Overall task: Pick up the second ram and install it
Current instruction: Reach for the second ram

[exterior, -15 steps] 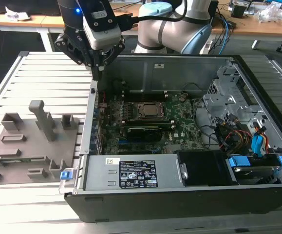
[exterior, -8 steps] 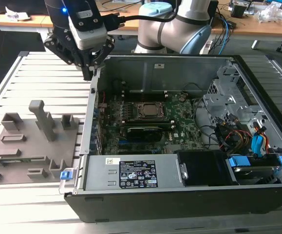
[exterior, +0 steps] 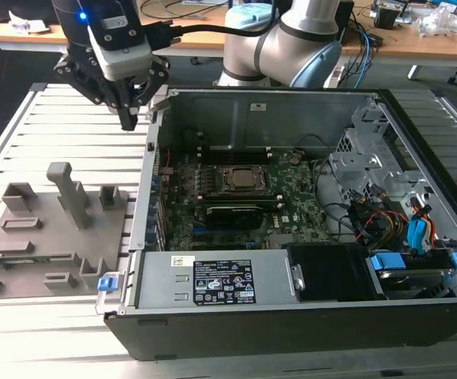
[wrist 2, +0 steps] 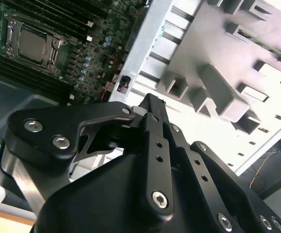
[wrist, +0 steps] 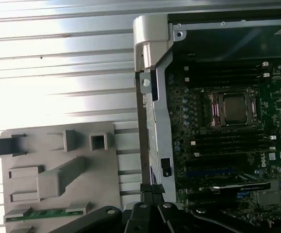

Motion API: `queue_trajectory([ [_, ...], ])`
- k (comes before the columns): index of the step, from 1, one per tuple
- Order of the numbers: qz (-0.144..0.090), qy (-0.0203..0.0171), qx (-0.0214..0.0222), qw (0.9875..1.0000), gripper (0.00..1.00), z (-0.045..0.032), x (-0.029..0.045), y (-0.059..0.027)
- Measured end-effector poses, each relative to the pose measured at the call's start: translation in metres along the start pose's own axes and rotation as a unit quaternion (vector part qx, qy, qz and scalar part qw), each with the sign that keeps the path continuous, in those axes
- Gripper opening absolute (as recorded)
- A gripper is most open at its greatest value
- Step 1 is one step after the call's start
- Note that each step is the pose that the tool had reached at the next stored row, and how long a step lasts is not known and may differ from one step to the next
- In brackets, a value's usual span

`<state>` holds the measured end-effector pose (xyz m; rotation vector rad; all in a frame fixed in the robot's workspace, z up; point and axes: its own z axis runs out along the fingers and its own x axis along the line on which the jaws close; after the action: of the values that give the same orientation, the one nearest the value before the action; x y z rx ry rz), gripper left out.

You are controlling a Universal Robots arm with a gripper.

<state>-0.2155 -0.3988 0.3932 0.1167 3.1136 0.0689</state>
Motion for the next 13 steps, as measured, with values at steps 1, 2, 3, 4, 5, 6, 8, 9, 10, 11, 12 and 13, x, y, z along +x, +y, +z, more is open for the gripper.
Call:
queue_trajectory([
  [1,0.0,0.0,0.0,1.0,0.11,-0.0001,0.003,-0.0002],
  [2,0.0,0.0,0.0,1.0,0.11,-0.0002,0.0059,-0.0004],
  [3,0.0,0.0001,0.0,1.0,0.11,-0.0004,0.0102,-0.0008],
  [4,0.0,0.0,0.0,1.0,0.11,-0.0003,0.0125,-0.0009],
  [5,0.0,0.0001,0.0,1.0,0.11,-0.0004,0.0142,-0.0011],
  [6,0.0,0.0,0.0,1.0,0.11,-0.0005,0.0165,-0.0012],
  [8,0.0,0.0,0.0,1.0,0.11,-0.0006,0.0217,-0.0016],
  [9,0.0,0.0,0.0,1.0,0.11,-0.0007,0.0253,-0.0019],
  [10,0.0,0.0,0.0,1.0,0.11,-0.0008,0.0274,-0.0021],
  [11,0.0,0.0,0.0,1.0,0.11,-0.0009,0.0313,-0.0024],
  [12,0.0,0.0,0.0,1.0,0.11,-0.001,0.0348,-0.0026],
  [13,0.0,0.0,0.0,1.0,0.11,-0.001,0.0379,-0.0028],
])
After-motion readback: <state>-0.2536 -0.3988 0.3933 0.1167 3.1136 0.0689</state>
